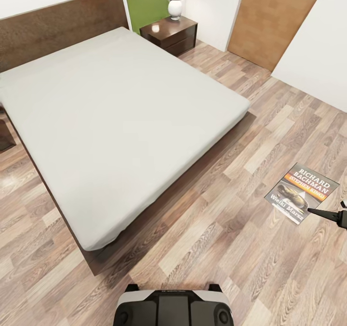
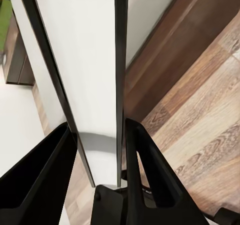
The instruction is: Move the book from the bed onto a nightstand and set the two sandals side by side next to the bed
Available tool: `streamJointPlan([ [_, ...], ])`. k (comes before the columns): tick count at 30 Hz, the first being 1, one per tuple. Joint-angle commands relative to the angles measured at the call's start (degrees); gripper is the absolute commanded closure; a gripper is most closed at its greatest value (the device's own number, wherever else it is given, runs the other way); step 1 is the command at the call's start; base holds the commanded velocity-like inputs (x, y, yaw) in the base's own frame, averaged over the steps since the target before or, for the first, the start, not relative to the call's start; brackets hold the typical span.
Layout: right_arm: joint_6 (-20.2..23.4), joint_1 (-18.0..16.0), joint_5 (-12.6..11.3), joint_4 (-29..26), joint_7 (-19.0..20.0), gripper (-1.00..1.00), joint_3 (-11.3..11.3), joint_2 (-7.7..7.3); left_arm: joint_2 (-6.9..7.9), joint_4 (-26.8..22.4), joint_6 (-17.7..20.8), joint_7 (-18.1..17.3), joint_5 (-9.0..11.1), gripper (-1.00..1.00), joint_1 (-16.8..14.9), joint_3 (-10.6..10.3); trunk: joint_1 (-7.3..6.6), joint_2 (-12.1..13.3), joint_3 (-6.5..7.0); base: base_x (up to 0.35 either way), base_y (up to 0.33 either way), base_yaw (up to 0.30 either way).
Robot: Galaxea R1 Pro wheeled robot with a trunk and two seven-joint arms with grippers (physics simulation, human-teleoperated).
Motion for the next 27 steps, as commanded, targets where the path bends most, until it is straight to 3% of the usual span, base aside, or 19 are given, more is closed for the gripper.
streamJointPlan([
  [1, 0.59, -0.01, -0.02, 0.02, 0.19, 1.0, -0.01, 0.02, -0.16, -0.09, 0.3, 0.18, -0.33, -1.0, 0.01, -0.27, 0.03, -0.08, 0.03, 0.0, 0.0, 0.0],
  [27, 0.59, 0.0, -0.02, 0.02, 0.19, 1.0, 0.01, 0.07, -0.7, -0.09, 0.22, 0.1, -0.33, -1.0, 0.01, -0.27, 0.03, -0.08, 2.44, 0.0, 0.0, 0.0],
])
